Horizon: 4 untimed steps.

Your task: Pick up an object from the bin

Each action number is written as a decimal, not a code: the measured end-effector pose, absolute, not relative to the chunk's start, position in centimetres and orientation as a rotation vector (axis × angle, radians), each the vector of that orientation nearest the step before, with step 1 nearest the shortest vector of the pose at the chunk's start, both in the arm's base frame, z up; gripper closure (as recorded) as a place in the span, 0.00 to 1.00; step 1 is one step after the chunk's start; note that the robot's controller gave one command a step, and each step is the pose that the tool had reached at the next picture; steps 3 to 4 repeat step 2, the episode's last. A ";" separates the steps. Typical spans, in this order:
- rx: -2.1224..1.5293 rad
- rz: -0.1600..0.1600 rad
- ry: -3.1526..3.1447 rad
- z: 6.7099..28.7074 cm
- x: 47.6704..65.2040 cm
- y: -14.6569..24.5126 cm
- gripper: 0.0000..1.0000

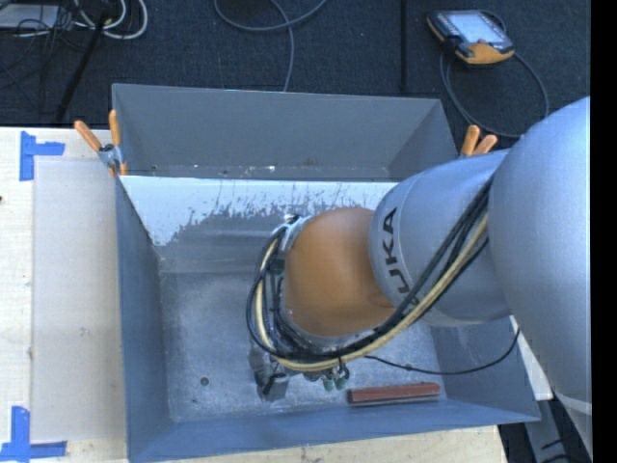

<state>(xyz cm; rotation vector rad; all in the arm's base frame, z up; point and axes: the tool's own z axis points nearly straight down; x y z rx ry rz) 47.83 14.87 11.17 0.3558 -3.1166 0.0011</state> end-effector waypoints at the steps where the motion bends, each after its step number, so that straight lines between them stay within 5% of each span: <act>1: 0.332 -0.001 -3.128 11.9 48.0 14.3 1.00; 2: 0.474 0.000 -3.107 25.9 50.8 11.8 1.00; 4: 0.474 0.000 -3.107 25.9 50.8 11.8 1.00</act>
Offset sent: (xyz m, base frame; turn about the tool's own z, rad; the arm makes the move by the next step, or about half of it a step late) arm 0.0295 -0.0306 0.1474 -0.0767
